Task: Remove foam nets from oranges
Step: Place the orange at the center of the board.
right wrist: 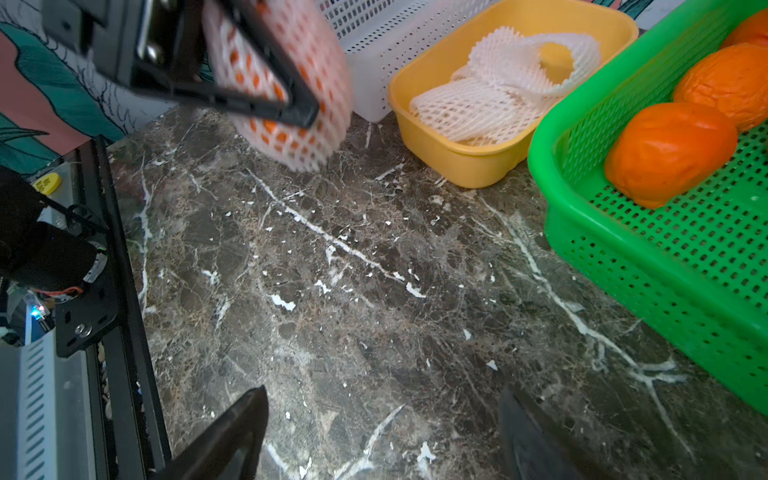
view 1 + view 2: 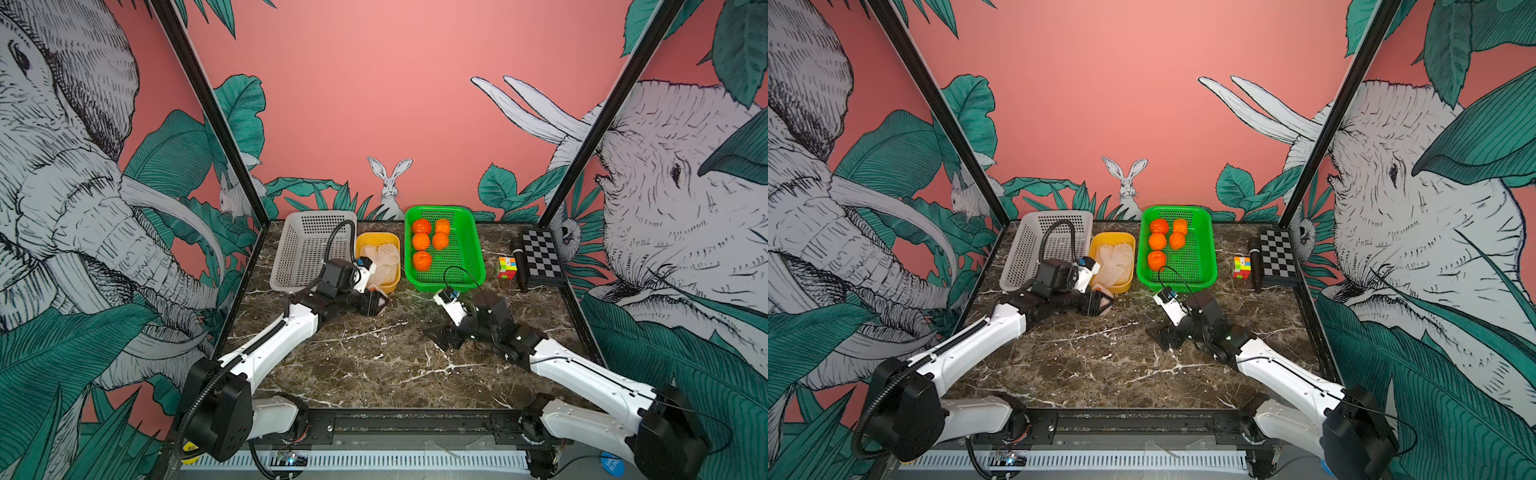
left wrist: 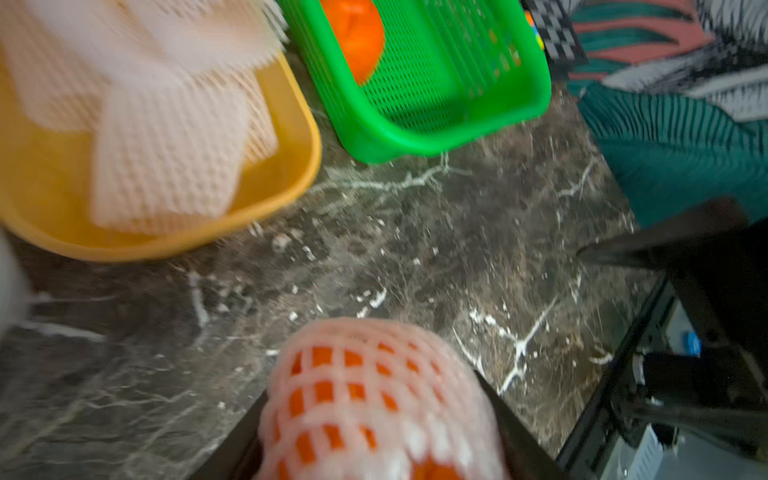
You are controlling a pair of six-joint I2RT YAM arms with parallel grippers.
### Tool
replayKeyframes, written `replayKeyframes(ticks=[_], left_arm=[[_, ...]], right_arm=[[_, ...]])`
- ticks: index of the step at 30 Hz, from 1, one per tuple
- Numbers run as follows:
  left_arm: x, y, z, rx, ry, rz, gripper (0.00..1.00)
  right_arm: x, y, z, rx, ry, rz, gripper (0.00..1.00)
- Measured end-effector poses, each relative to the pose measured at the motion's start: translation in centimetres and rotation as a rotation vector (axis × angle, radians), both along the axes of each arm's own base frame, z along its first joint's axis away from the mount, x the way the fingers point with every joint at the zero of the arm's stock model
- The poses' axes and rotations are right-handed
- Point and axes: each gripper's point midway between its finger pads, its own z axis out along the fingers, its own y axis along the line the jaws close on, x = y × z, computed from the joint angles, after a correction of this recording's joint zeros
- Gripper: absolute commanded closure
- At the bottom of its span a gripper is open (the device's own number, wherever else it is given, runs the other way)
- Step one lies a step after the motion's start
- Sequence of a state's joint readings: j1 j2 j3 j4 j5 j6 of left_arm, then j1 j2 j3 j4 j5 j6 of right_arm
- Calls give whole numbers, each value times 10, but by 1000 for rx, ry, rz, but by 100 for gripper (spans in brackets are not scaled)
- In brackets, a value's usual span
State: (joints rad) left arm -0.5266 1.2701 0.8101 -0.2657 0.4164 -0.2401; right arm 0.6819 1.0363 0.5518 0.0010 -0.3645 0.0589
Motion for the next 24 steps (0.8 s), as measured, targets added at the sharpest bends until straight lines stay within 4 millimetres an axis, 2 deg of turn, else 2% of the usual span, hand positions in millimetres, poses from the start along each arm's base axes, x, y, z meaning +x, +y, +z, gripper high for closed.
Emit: replayKeyframes(ticks=[4, 8, 13, 19, 24], left_arm=[[-42, -20, -38, 20, 35, -127, 49], [-67, -38, -58, 24, 27, -226, 44], [-71, -51, -74, 23, 18, -264, 42], [-72, -58, -91, 17, 12, -277, 40], [-75, -61, -101, 29, 12, -287, 32]], right_arm=[[-10, -5, -3, 26, -29, 9, 13], [-14, -10, -2, 45, -59, 3, 13], [-14, -12, -3, 46, -74, -8, 14], [-11, -13, -1, 47, -91, -15, 14], [-9, -14, -1, 41, -103, -21, 13]])
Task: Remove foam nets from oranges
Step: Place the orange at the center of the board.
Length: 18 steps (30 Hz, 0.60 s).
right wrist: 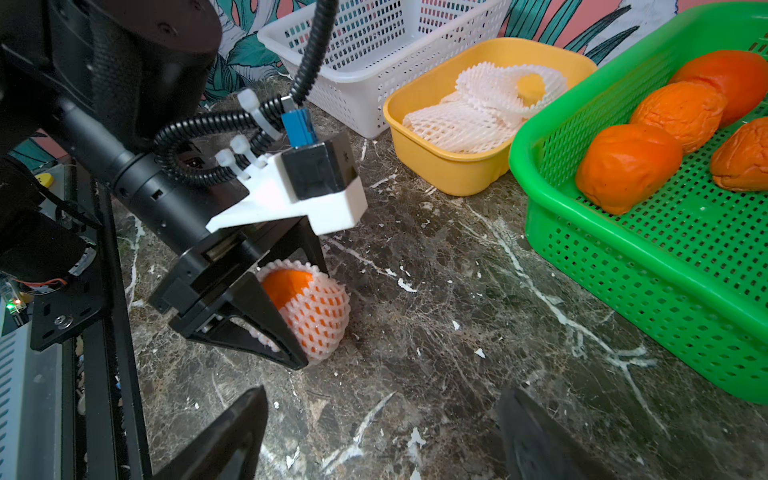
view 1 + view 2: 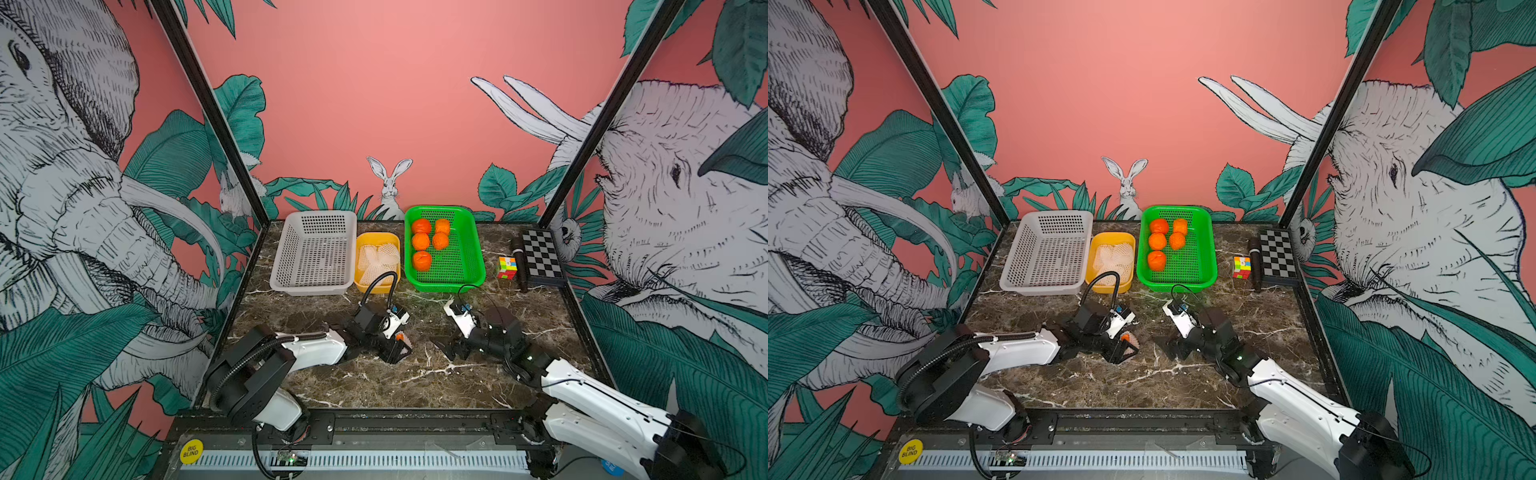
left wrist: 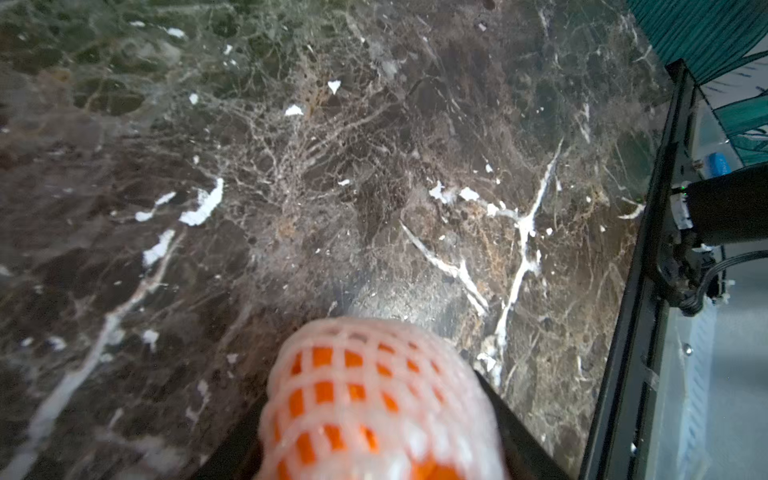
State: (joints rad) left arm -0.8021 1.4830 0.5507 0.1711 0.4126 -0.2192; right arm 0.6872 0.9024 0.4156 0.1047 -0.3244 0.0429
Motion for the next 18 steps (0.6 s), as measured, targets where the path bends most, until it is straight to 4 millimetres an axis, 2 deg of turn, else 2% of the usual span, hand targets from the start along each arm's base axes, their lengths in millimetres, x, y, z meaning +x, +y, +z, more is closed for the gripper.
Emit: replayKeyframes(ticks=[8, 13, 14, 18], left_arm=[[3, 7, -4, 25, -34, 26, 17], [6, 9, -1, 30, -55, 36, 6], [6, 9, 0, 32, -59, 38, 1], [6, 11, 7, 31, -76, 39, 1]], right_arm=[[3, 1, -4, -11, 0, -4, 13], [3, 0, -5, -16, 0, -6, 12], [3, 0, -5, -18, -1, -5, 11], [4, 0, -5, -21, -8, -6, 10]])
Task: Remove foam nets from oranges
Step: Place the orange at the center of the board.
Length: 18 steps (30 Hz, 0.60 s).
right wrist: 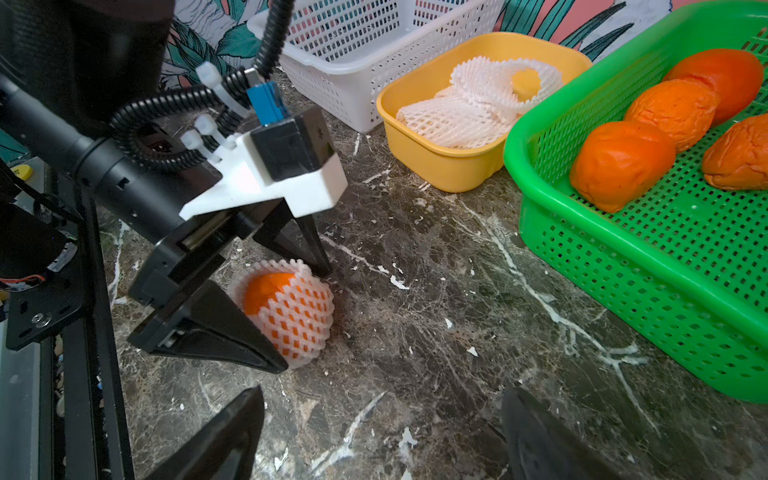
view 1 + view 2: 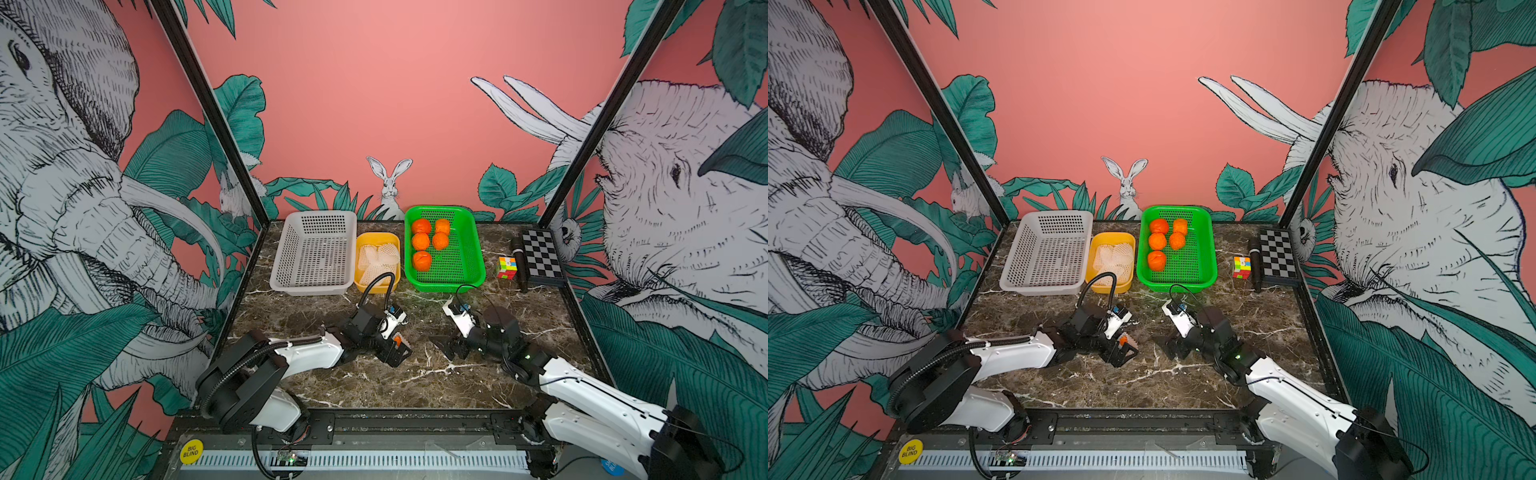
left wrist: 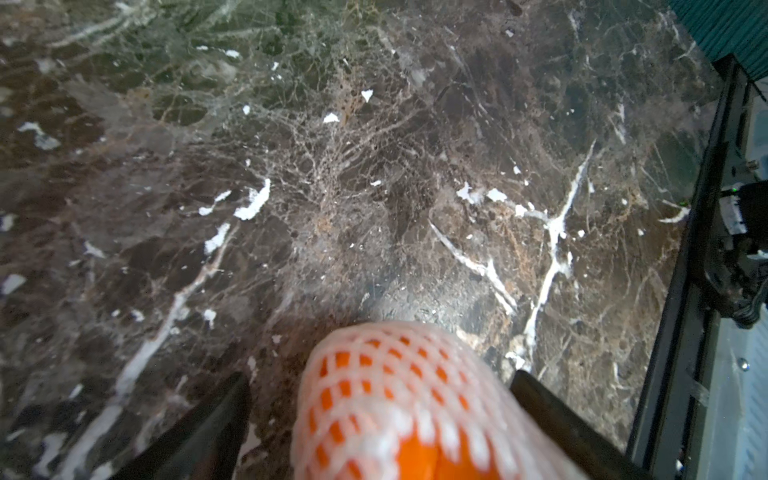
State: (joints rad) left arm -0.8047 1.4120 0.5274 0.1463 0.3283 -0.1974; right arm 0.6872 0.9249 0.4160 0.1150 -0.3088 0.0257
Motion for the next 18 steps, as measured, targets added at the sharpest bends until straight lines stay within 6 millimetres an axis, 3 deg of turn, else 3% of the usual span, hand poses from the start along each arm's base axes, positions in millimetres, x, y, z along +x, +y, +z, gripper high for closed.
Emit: replayKeyframes(ticks=[5, 18], left_arm=[[-1, 2, 10, -5, -19, -2, 1], [-5, 4, 10, 5, -36, -30, 1]], right_arm=[[0, 0, 1, -4, -11, 5, 8], [-7, 5, 5, 10, -21, 60, 11]])
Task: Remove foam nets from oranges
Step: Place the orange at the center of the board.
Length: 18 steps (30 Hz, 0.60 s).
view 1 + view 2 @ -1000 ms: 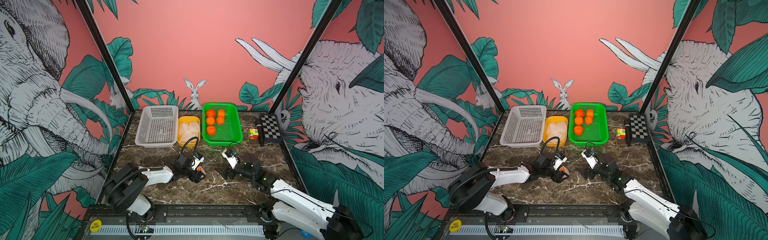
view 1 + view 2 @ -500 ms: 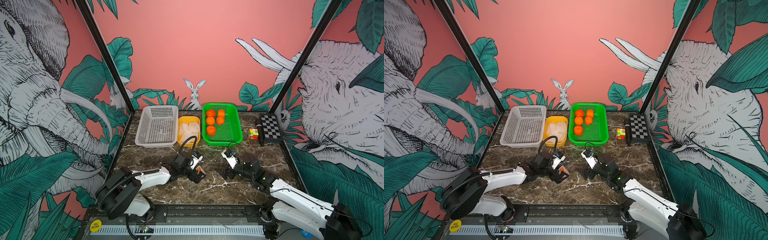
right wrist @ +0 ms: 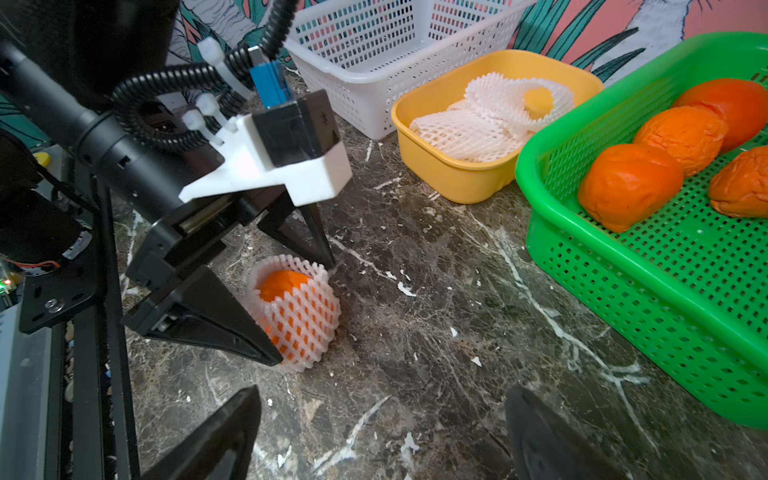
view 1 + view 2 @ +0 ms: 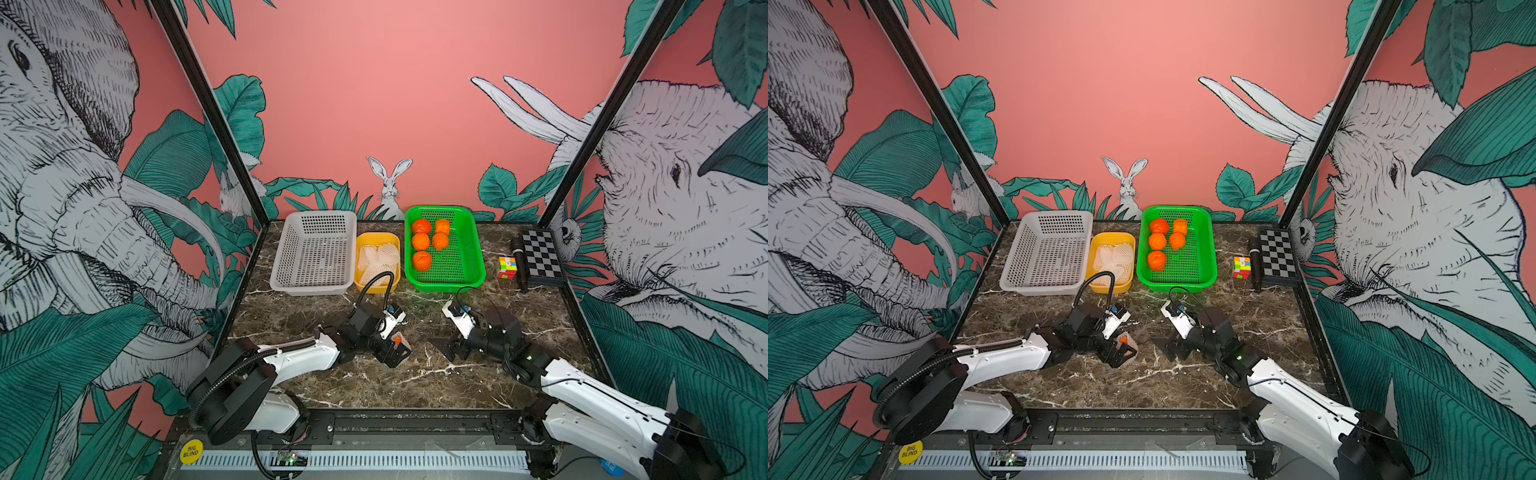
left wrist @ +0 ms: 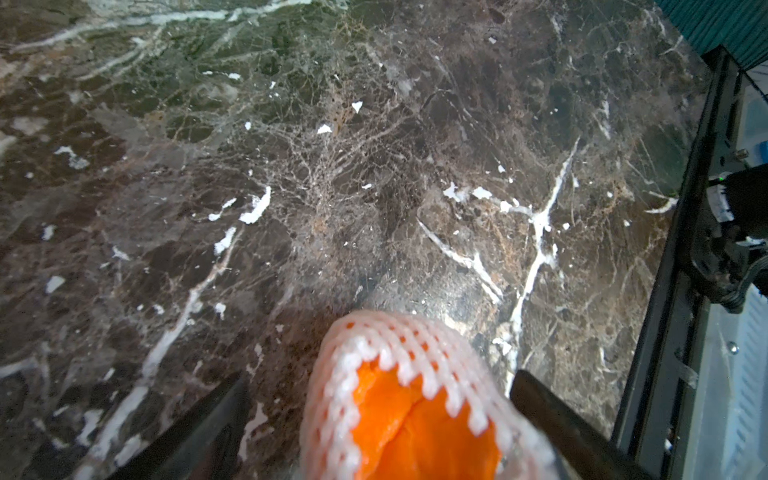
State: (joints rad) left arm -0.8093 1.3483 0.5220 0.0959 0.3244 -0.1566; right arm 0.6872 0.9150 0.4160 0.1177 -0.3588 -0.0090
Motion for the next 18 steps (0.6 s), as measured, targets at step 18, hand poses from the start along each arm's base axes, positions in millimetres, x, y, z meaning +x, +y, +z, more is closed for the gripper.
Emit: replayKeyframes(ticks=[18], left_arm=[[-20, 3, -4, -5, -68, -87, 1]], right_arm=[[-3, 67, -21, 89, 226, 204, 23]])
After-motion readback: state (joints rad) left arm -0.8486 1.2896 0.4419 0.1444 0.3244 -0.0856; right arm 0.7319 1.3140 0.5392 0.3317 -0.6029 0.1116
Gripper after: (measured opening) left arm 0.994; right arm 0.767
